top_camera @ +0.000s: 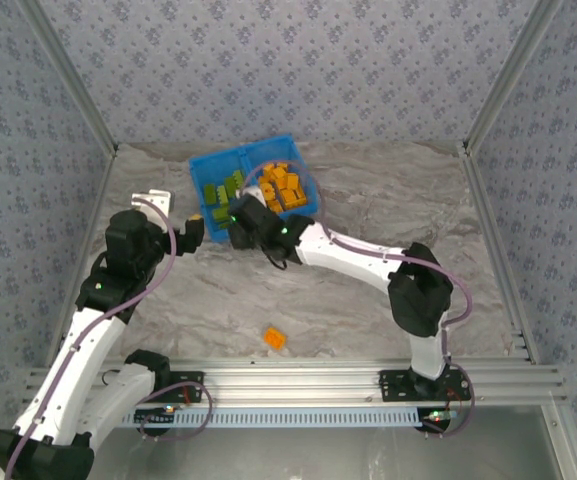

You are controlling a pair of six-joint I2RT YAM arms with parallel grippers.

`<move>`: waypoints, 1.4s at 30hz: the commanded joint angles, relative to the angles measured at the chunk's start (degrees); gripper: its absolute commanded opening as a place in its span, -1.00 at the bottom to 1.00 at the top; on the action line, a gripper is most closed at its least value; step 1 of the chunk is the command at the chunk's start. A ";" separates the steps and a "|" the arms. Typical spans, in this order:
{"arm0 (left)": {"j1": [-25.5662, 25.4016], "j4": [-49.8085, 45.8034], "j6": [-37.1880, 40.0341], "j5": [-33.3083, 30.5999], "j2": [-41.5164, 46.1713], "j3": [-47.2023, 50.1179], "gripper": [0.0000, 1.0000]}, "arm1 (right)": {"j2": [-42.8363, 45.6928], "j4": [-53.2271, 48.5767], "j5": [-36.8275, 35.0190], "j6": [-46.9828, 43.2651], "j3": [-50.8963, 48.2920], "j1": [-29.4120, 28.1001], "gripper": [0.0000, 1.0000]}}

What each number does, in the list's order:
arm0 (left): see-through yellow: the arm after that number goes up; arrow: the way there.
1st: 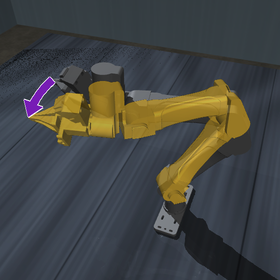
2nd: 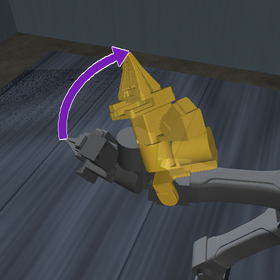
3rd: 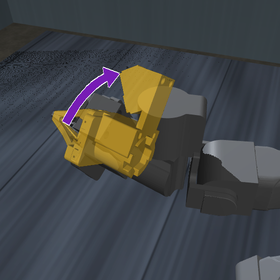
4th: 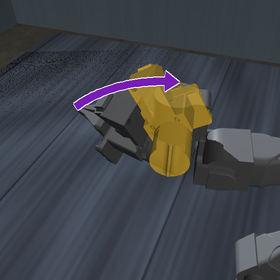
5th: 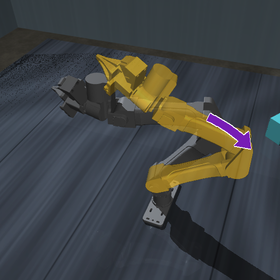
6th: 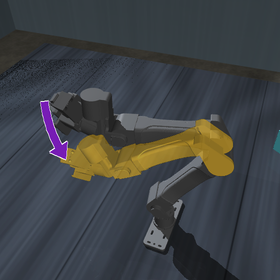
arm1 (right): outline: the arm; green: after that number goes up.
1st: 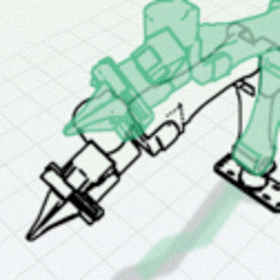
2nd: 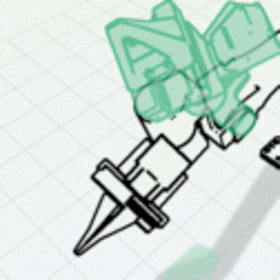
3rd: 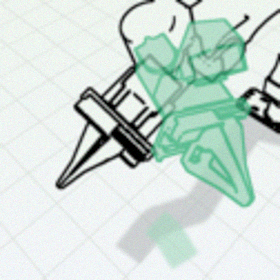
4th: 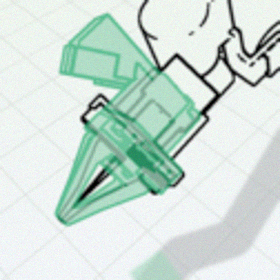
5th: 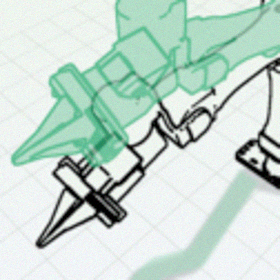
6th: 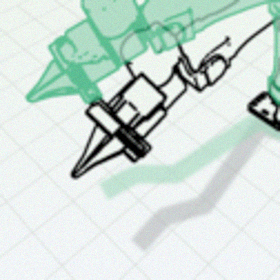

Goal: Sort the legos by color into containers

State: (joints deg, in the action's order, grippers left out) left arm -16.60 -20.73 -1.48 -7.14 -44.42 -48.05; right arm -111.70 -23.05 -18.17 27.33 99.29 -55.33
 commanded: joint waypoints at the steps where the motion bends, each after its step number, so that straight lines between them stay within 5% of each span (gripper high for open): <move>1: 0.28 1.57 1.26 -1.24 1.25 0.38 0.99 | -8.60 -6.04 0.71 -2.05 11.47 2.04 -0.03; 8: 0.32 1.44 2.01 -2.37 1.88 0.63 0.98 | -31.47 -18.58 4.03 0.06 45.62 5.45 0.00; 13: 0.34 1.48 2.05 -2.14 1.83 0.66 0.98 | -36.40 -15.69 14.12 4.91 48.68 8.64 0.02; 19: 0.33 1.62 1.94 -1.32 1.56 0.56 0.99 | -35.73 -17.03 14.99 3.00 50.68 8.62 0.25; 30: 0.33 1.71 1.83 -1.05 0.63 0.67 0.99 | -25.36 -17.38 13.60 0.97 50.10 8.28 0.61; 36: 0.31 1.80 2.15 -0.24 -0.07 0.88 0.99 | -16.70 -20.07 10.87 -2.52 48.24 7.34 0.62; 42: 0.11 2.49 4.31 13.72 -2.03 1.38 0.98 | 5.13 -14.12 3.72 -12.11 20.92 5.46 0.76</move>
State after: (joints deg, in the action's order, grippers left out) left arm -16.49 -19.99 1.02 -2.48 -45.41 -46.72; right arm -114.17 -38.68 -10.31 21.17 129.47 -49.10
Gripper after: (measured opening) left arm 0.993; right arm 0.872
